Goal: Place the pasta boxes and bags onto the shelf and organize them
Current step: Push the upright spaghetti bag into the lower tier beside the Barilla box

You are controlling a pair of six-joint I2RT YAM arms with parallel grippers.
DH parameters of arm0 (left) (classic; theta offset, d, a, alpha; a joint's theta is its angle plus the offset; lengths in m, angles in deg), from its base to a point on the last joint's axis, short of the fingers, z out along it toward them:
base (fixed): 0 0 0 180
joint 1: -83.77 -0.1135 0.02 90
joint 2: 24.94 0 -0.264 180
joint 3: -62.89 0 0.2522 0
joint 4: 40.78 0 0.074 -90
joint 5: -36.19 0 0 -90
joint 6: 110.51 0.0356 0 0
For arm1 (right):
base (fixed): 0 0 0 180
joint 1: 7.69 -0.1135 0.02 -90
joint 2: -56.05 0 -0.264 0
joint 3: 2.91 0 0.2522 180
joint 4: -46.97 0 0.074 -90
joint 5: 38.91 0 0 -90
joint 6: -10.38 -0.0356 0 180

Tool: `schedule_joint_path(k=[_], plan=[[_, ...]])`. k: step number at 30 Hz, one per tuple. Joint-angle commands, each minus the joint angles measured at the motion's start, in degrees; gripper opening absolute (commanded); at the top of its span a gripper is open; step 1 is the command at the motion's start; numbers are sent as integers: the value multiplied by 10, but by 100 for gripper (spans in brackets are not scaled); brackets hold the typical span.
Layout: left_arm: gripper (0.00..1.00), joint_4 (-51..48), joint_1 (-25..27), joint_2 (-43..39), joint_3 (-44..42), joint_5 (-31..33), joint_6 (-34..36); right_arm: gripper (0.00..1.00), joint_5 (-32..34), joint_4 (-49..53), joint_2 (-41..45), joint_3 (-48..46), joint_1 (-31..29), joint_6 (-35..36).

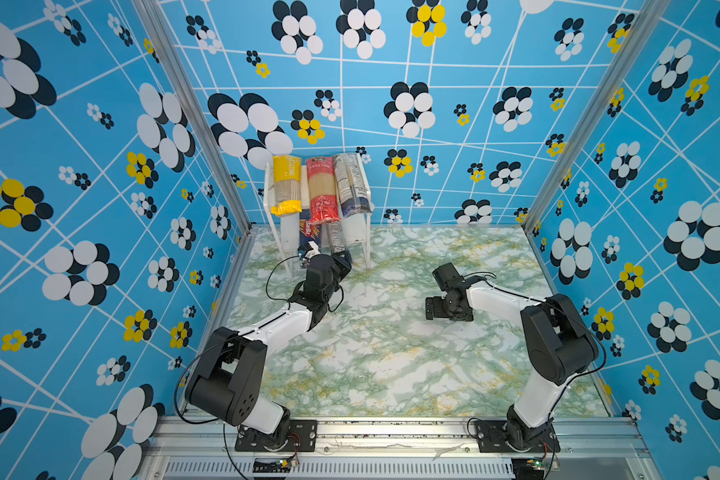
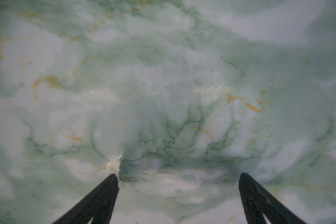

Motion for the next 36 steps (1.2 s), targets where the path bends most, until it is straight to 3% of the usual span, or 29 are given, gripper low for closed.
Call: schedule_joint_path(k=[1,28,34,36], plan=[[0,109,-6,-2,49,-15,5,99,6,-1,10,-1,6,2],[0,120,-20,36,80,-36,-5,99,2,-6,8,-10,10,3],[2,128,-22,40,75,-34,-9,99,2,-8,10,-14,11,2],[9,127,-23,40,75,-36,-9,99,4,-8,10,-14,12,2]])
